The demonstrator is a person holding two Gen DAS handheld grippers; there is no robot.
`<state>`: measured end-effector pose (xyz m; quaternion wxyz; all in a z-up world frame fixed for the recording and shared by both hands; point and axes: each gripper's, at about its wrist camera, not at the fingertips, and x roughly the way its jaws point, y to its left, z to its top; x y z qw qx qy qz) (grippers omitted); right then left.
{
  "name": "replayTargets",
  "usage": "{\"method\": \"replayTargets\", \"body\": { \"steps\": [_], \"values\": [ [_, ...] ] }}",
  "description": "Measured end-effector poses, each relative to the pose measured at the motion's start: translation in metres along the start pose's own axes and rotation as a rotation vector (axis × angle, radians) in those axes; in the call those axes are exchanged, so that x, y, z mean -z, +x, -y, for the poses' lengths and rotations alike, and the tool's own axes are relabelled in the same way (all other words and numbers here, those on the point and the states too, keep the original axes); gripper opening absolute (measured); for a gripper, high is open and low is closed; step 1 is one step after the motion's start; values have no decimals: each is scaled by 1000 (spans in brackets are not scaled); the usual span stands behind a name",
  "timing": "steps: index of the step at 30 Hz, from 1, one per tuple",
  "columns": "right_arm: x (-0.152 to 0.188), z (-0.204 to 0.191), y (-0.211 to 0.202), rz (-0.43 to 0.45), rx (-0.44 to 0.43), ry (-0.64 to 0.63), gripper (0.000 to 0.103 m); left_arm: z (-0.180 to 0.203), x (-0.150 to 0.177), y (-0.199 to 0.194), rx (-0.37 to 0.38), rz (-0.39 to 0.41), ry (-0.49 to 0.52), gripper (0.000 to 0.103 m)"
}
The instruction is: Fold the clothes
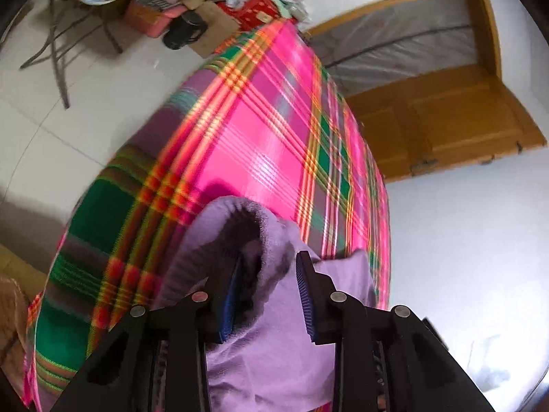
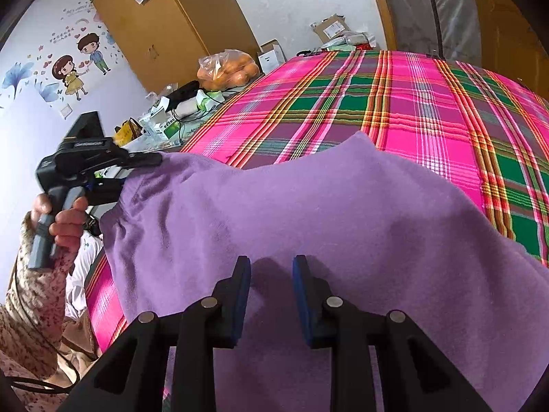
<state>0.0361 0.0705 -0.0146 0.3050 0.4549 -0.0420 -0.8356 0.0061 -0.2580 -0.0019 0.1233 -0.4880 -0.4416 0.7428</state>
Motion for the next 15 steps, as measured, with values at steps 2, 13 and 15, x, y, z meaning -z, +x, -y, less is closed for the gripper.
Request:
{"method": "replayTargets", "body": {
  "steps": [2,13,15],
  "values": [
    [1,-1,0,1,-2,4,26,-1,-6,4,-3,-9,-13,31],
    [4,-2,-1,7,-20,22,27,-19,3,-8,104,121,-137,12],
    [3,-2,-1,15,-27,23,27,-15,8,-19,134,157,-128,12]
  ]
}}
